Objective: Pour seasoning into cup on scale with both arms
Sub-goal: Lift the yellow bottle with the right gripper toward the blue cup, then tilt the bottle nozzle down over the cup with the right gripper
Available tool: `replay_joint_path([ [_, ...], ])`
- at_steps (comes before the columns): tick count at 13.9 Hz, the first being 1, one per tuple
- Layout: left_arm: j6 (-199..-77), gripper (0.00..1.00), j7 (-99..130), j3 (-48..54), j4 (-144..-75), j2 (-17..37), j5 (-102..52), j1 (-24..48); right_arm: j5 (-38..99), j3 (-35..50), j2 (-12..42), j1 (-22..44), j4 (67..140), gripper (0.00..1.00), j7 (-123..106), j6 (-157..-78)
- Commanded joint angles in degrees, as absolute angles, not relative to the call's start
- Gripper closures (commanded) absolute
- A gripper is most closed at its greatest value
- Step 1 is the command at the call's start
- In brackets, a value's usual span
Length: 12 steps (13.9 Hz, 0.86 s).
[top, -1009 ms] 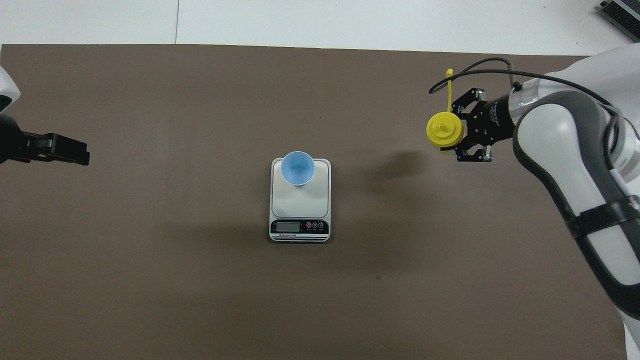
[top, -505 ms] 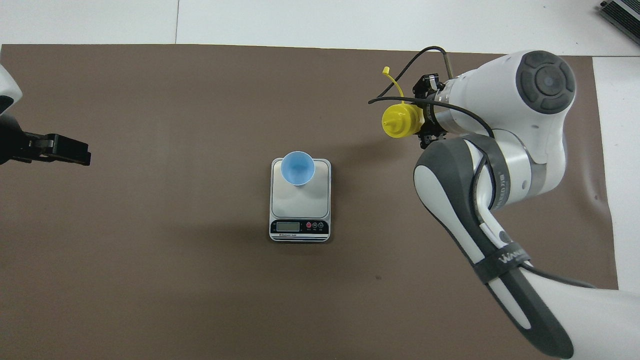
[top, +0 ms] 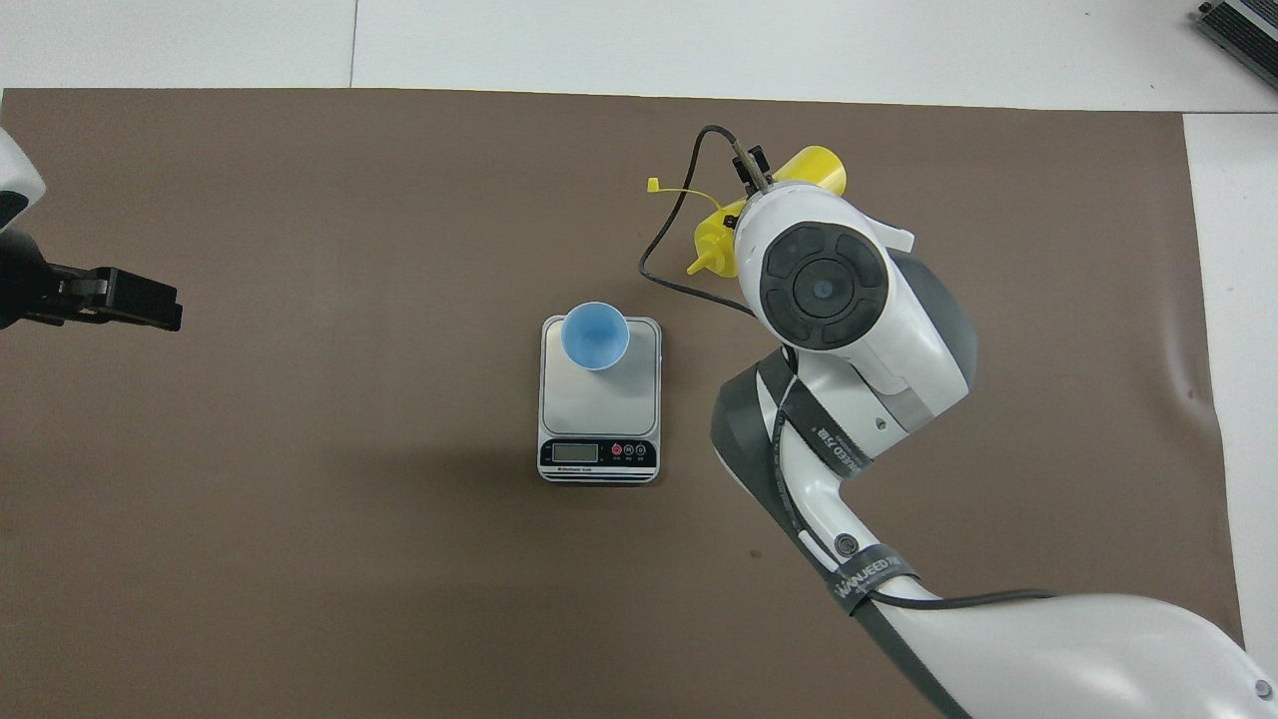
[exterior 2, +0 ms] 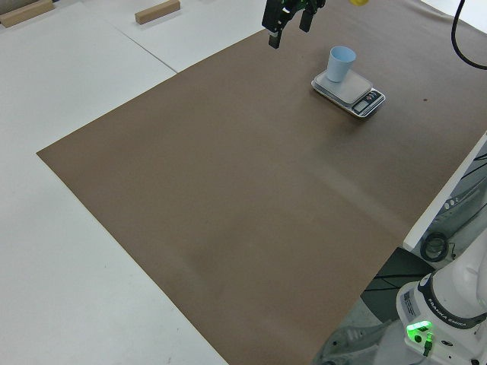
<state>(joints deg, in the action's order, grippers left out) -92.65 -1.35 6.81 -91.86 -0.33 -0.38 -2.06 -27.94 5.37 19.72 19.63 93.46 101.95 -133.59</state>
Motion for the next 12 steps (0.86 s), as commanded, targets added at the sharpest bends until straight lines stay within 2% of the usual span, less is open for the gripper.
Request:
replay_joint_path([
  [1, -93.34, 0.0, -2.02, 7.12, -92.81, -0.97, -0.09, -2.55, -34.17, 5.1, 21.0, 22.58, 92.02, 1.0, 106.33, -134.47],
  [3, -93.34, 0.0, -2.11, 7.12, -92.9, -1.05, -0.09, -2.46, -37.16, 5.01, 22.14, 24.51, 91.23, 1.0, 107.92, -134.47],
  [8, -93.34, 0.0, -2.11, 7.12, -93.34, -1.23, -0.09, -2.46, -61.23, 5.45, 26.62, 27.59, 91.05, 1.0, 122.41, -134.47],
  [12, -93.43, 0.0, -2.11, 7.12, -93.52, -1.32, -0.09, -2.46, -71.59, 5.36, 26.89, 29.09, 91.14, 1.0, 126.11, -134.47],
])
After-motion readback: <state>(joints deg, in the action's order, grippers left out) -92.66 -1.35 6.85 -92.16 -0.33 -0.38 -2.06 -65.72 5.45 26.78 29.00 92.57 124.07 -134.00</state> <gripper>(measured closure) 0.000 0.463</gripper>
